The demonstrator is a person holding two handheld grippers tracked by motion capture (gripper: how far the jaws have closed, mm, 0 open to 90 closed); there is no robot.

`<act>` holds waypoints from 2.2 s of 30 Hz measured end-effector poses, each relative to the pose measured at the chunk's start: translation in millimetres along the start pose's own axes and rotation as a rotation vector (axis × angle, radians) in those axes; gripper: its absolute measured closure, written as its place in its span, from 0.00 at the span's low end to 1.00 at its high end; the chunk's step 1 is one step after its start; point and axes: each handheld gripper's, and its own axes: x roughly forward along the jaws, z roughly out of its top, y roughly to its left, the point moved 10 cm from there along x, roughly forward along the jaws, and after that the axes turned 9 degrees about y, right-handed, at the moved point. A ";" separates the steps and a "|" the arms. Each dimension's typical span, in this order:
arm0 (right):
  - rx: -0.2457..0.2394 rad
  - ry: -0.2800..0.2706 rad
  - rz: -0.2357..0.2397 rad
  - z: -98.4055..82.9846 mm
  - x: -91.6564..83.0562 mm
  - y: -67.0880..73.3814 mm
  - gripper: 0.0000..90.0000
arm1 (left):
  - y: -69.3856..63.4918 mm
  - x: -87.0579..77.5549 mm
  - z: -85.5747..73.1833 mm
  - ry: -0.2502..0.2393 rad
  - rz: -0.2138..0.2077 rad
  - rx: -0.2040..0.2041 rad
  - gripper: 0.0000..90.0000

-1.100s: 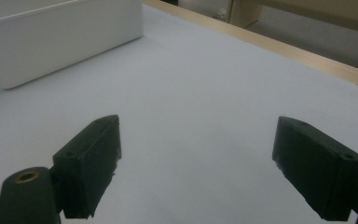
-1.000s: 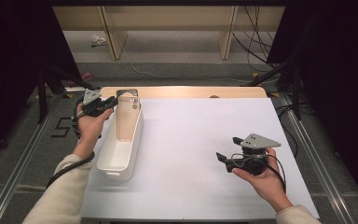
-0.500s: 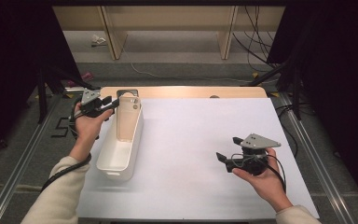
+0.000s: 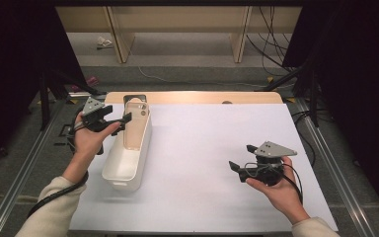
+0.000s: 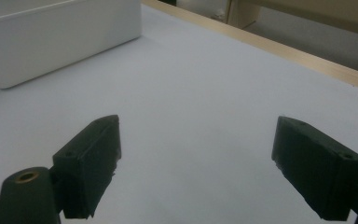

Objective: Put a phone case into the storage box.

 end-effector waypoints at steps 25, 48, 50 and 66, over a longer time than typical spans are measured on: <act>-0.002 0.003 0.004 -0.8 0.3 -0.4 0.18 | -35.3 -27.2 -21.0 0.047 -0.078 0.075 0.04; 0.005 0.000 0.008 -0.8 -0.2 -0.8 0.18 | -65.4 -46.2 -37.0 0.030 -0.127 0.124 0.06; 0.006 0.000 0.007 -0.9 -0.1 -1.1 0.18 | -67.8 -48.0 -39.0 0.027 -0.131 0.128 0.06; 0.008 -0.001 0.009 -0.8 -0.6 -0.8 0.18 | -84.0 -54.5 -54.2 0.010 -0.159 0.165 0.06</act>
